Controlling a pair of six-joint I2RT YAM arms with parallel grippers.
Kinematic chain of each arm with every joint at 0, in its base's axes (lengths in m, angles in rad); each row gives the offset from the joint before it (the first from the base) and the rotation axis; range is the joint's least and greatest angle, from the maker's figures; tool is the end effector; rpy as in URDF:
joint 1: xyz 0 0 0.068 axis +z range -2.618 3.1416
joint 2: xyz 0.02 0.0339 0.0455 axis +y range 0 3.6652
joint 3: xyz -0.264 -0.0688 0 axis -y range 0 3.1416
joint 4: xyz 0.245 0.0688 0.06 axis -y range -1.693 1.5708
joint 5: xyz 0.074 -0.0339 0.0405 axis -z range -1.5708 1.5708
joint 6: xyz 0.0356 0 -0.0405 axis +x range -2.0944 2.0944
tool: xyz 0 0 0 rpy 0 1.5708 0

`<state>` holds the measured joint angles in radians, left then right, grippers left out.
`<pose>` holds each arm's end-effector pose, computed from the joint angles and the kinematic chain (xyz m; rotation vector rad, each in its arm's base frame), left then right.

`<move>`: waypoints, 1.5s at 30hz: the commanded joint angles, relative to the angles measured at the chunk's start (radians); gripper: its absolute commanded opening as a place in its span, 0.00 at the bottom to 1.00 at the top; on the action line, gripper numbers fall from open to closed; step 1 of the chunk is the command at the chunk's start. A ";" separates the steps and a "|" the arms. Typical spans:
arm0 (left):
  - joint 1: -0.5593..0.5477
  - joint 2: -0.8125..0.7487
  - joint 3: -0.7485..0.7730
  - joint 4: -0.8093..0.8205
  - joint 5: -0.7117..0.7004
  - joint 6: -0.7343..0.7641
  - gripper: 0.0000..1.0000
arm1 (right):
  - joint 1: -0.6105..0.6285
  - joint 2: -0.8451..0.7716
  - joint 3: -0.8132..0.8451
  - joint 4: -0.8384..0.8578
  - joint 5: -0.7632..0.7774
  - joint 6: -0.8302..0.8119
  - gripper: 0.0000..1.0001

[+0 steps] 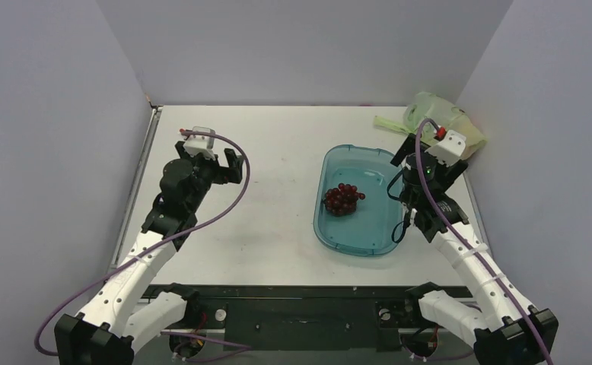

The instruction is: Take the fake fruits out of the plastic bag

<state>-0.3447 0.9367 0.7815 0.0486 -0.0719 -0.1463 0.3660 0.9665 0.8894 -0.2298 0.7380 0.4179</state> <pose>0.2115 -0.0732 0.3359 0.1127 1.6827 -0.3094 0.2089 0.0544 0.3414 0.5346 1.7169 -0.1345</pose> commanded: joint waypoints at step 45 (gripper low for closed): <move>-0.114 0.007 0.060 -0.026 -0.042 0.095 0.91 | -0.095 0.774 -0.017 0.786 -1.053 0.824 0.90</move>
<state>-0.4511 0.9501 0.7975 -0.0036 -0.1017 -0.0662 0.3168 1.7359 0.6968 0.6304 -0.2825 1.3991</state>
